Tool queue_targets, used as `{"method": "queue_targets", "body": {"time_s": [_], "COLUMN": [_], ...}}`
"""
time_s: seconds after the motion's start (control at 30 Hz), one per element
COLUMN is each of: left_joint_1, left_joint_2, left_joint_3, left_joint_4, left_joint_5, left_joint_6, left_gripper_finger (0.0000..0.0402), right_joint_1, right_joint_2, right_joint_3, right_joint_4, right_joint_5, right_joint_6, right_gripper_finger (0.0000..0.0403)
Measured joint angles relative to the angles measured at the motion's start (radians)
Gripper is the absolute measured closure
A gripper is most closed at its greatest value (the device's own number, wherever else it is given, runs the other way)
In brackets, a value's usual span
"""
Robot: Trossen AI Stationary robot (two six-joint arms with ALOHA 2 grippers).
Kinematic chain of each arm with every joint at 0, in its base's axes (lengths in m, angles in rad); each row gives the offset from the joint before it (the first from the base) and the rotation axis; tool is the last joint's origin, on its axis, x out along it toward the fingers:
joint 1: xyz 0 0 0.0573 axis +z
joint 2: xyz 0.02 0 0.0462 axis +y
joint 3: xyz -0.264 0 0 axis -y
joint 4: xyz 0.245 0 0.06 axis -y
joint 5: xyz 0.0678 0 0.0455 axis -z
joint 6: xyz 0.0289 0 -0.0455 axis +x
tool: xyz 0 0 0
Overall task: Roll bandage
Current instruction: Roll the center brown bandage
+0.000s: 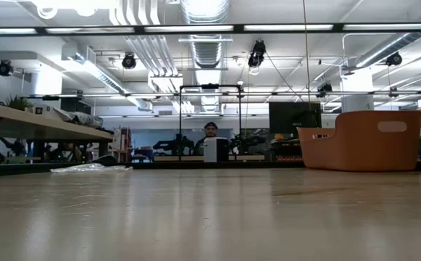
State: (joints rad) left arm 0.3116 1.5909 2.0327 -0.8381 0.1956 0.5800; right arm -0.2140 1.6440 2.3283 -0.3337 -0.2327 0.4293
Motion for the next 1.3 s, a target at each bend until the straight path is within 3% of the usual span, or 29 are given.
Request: {"method": "queue_targets", "body": {"time_s": [0.23, 0.37, 0.53, 0.7, 0.93, 1.07, 1.3], "left_joint_1": [-0.117, -0.148, -0.137, -0.125, -0.153, -0.196, -0.215], "left_joint_2": [-0.030, -0.080, -0.140, -0.154, -0.133, -0.133, -0.155], "left_joint_3": [0.000, -0.001, -0.001, 0.000, -0.002, -0.002, -0.003], "left_joint_4": [-0.092, -0.114, -0.159, -0.180, -0.165, -0.121, -0.120], "left_joint_5": [0.015, -0.064, -0.156, -0.178, -0.035, 0.078, 0.075], "left_joint_6": [0.008, -0.030, -0.068, -0.070, -0.076, -0.083, -0.077], "left_gripper_finger": [0.0310, 0.0310, 0.0310, 0.0310, 0.0310, 0.0310, 0.0310], "right_joint_1": [-0.076, -0.087, -0.070, -0.061, -0.065, -0.066, -0.081], "right_joint_2": [0.000, 0.000, 0.000, 0.000, 0.031, 0.059, 0.080], "right_joint_3": [0.000, 0.000, 0.003, 0.003, 0.001, 0.000, -0.011], "right_joint_4": [-0.094, -0.142, -0.008, 0.082, 0.062, -0.045, -0.317], "right_joint_5": [0.129, 0.152, 0.120, 0.094, 0.145, 0.228, 0.327], "right_joint_6": [0.036, 0.080, 0.096, 0.121, 0.189, 0.217, 0.307], "right_gripper_finger": [0.0403, 0.0403, 0.0403, 0.0403, 0.0403, 0.0403, 0.0396]}}
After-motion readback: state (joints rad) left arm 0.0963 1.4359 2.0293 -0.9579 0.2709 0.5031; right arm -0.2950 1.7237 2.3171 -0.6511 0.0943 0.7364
